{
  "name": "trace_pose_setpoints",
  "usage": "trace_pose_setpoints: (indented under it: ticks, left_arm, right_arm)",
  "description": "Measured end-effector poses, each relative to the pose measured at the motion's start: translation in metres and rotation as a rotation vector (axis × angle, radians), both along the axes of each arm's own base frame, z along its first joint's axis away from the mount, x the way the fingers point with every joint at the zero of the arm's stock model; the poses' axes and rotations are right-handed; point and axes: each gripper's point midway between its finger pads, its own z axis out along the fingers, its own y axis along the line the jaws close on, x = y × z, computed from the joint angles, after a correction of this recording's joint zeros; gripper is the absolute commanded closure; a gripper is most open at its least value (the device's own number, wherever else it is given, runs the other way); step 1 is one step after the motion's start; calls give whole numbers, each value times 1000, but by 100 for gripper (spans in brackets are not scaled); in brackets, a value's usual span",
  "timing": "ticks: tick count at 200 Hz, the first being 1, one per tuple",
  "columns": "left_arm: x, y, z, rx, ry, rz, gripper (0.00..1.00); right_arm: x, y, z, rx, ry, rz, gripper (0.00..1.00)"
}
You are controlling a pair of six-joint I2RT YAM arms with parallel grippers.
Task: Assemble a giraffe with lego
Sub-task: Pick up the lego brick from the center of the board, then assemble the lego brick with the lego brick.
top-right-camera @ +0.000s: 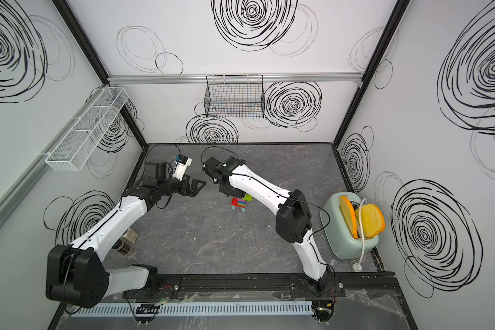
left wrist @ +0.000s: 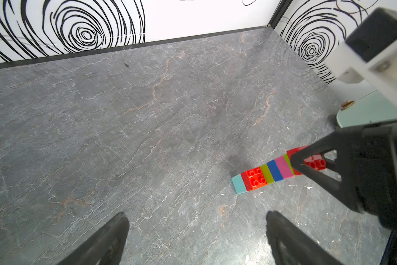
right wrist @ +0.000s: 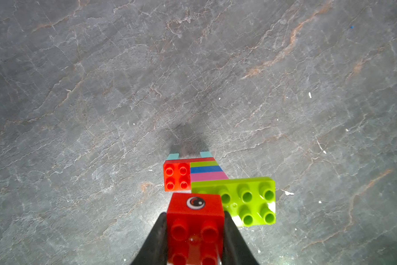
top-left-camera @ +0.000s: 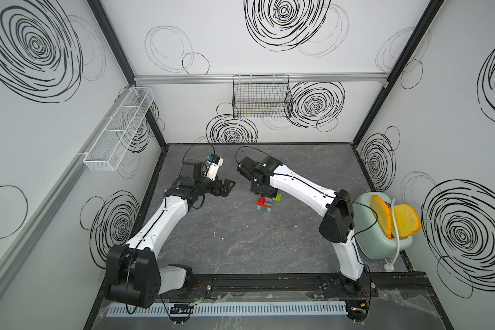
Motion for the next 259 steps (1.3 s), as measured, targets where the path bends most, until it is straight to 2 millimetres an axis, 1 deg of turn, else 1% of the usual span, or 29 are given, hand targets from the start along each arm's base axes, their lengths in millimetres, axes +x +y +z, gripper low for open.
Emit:
trace_pose_setpoints:
  ticks: [82, 146, 214, 259]
  left_arm:
    - [0, 0, 0, 0, 1, -1, 2]
    - [0, 0, 0, 0, 1, -1, 2]
    - [0, 0, 0, 0, 1, -1, 2]
    - [0, 0, -1, 0, 2, -1, 2]
  right_arm:
    - [2, -9, -3, -22, 17, -6, 100]
    - [-1, -19, -4, -32, 28, -11, 100]
    - [2, -22, -2, -19, 34, 14, 100]
    - [-2, -26, -6, 23, 39, 6, 100]
